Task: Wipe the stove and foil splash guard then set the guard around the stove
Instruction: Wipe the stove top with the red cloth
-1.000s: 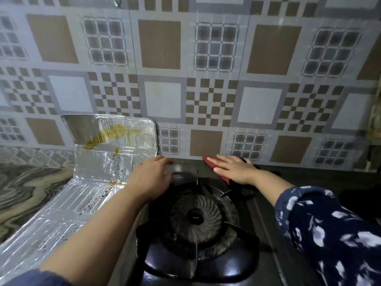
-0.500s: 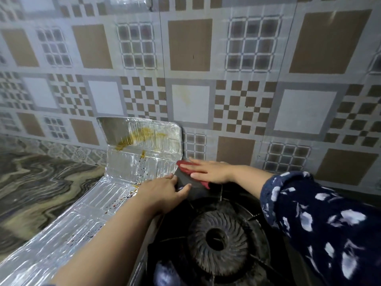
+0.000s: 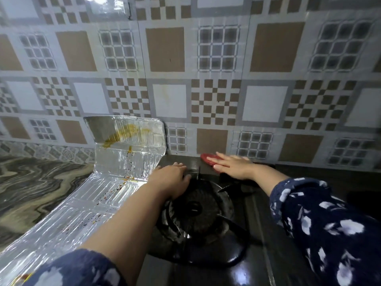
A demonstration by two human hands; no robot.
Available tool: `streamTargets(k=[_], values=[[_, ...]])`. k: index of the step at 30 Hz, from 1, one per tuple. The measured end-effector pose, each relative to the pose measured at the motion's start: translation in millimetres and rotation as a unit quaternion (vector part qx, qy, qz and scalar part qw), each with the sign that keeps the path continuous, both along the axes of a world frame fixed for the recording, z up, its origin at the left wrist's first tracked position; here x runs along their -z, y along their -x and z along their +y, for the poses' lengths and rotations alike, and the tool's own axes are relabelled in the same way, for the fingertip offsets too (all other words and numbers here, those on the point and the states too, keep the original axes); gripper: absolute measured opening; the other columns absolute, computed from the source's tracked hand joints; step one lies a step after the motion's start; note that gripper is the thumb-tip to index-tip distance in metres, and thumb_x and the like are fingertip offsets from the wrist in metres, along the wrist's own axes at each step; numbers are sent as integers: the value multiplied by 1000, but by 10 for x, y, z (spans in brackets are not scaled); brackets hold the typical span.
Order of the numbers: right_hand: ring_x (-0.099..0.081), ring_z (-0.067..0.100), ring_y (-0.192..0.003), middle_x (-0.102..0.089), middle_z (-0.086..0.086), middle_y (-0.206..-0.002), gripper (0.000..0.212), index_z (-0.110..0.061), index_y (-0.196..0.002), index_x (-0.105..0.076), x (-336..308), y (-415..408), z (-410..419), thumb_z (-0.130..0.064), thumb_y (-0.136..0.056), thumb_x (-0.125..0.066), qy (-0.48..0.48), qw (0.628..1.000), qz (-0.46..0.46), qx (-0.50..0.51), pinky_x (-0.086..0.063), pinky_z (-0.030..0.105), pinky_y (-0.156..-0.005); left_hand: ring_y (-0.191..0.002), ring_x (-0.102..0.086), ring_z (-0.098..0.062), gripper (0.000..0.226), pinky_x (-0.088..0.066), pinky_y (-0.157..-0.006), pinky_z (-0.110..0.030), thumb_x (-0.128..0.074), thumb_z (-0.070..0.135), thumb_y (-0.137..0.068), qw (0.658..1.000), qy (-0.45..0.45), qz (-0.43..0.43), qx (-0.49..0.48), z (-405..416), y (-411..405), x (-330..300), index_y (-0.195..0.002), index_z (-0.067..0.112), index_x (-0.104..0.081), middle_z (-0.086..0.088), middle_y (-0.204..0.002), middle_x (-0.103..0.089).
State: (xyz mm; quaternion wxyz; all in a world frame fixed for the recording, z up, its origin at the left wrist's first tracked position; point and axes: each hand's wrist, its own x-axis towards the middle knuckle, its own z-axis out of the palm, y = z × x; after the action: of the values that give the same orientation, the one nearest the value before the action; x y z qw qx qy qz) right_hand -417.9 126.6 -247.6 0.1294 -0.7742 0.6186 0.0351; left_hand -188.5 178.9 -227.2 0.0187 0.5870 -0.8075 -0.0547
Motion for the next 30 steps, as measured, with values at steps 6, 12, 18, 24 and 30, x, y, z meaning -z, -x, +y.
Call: streamTargets(k=[6,12,18,24,30], values=[[18,23,-147,10,-19,-159,47,-62,-140,-5,47,340,753,-64,-94,-13,9,991,5,131,14,69,-107,-139,-35,-22,48,-26,-114,-44,-35,38,-97,1000,-2,-12,1,441,155,-85,-142,22,-40,-2,-153,-35],[13,22,-148,7,-18,-160,47,-58,-142,-7,90,123,1503,-58,-96,-14,20,982,-9,190,7,63,-113,-142,-31,-20,48,-24,-114,-47,-33,36,-97,999,-1,-12,36,798,155,-80,-141,18,-42,-5,-151,-38],[10,20,-148,6,-18,-160,48,-55,-145,-7,126,-173,2257,-55,-97,-15,41,966,-1,253,2,58,-115,-142,-29,-18,47,-19,-116,-49,-31,38,-99,995,32,12,92,1241,-58,-85,-139,17,-43,-3,-153,-34],[7,16,-148,2,-17,-160,51,-47,-148,-8,161,-627,2895,-50,-98,-14,61,950,-4,307,-1,51,-118,-148,-6,-12,55,-5,-119,-51,-32,38,-98,989,49,45,134,1636,-467,76,-149,18,-24,4,-160,-14],[-10,8,-147,-21,-13,-158,46,-39,-147,-29,259,-1124,3197,-40,-101,-21,151,935,-28,320,-14,39,-117,-148,-1,-11,59,-2,-119,-51,-32,39,-98,987,58,72,133,1917,-866,205,-151,18,-18,3,-161,-7]])
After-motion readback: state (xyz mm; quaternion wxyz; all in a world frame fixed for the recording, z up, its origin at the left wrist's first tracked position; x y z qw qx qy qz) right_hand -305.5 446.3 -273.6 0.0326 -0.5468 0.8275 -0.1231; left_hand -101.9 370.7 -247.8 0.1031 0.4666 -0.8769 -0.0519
